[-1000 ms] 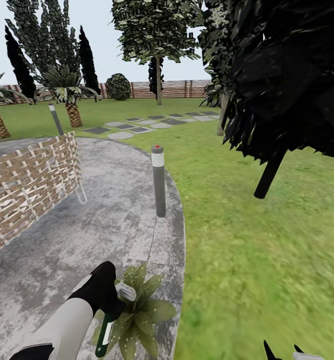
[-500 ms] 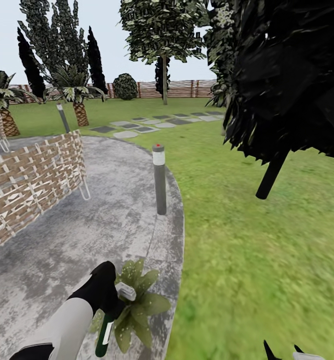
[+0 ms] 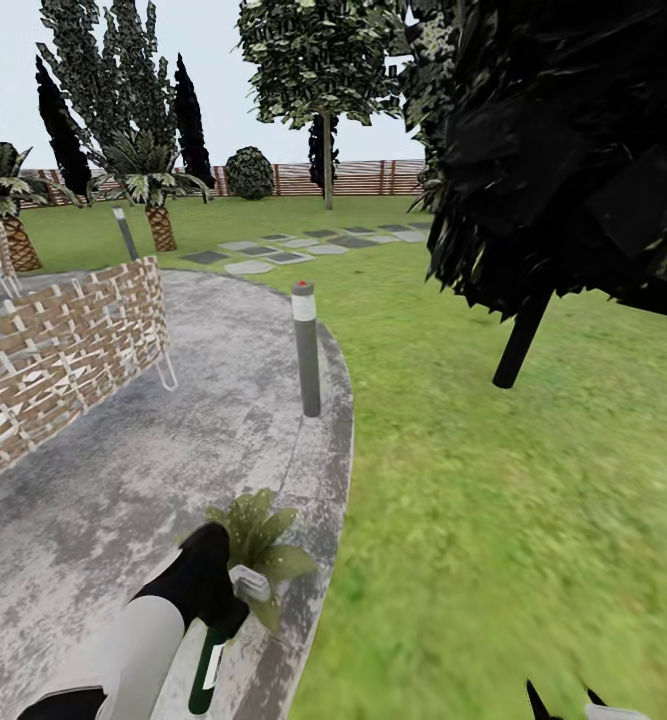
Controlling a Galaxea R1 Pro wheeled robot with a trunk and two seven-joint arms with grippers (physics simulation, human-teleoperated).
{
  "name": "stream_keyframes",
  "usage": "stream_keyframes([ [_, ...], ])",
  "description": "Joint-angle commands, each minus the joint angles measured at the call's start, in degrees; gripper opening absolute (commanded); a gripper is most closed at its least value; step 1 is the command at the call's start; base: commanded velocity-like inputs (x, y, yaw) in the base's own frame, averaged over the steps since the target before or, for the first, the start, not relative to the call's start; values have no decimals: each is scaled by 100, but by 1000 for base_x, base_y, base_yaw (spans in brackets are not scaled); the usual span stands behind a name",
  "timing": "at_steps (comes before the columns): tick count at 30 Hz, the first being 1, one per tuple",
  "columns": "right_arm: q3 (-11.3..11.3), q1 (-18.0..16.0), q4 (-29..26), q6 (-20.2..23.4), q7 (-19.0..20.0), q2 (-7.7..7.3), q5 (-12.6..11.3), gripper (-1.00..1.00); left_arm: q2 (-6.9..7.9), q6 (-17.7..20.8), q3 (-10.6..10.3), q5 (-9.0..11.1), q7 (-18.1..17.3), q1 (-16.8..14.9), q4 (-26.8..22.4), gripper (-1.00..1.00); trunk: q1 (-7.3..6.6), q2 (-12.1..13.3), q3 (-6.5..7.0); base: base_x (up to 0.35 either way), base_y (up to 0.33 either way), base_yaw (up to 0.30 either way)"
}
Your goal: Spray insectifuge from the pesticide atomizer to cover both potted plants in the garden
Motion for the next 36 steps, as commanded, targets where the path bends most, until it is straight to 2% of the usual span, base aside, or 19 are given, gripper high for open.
stream_keyframes([
  [1, -48, -10, 1, -22, 46, 0, 25, 100, -9, 24, 46, -62, -48, -4, -8, -100, -4, -3, -5, -274, -152, 0],
  [5, -48, -10, 1, -22, 46, 0, 25, 100, -9, 24, 42, -61, -48, -7, -8, -100, -4, -3, -5, -274, -146, 63],
  [15, -47, -10, 1, -22, 46, 0, 25, 100, 11, 24, 29, -71, -48, 1, -7, -100, -4, -3, -5, -243, -123, 264],
  [30, -48, -10, -5, -22, 46, -2, 25, 100, 21, 15, 28, -87, -9, 36, -23, -100, -4, -3, -5, 77, -24, 45],
  [36, -45, -10, -8, -23, 46, 1, 25, 100, 5, 15, 57, -88, 0, 37, -111, -100, -4, -3, -5, 142, -93, 161],
])
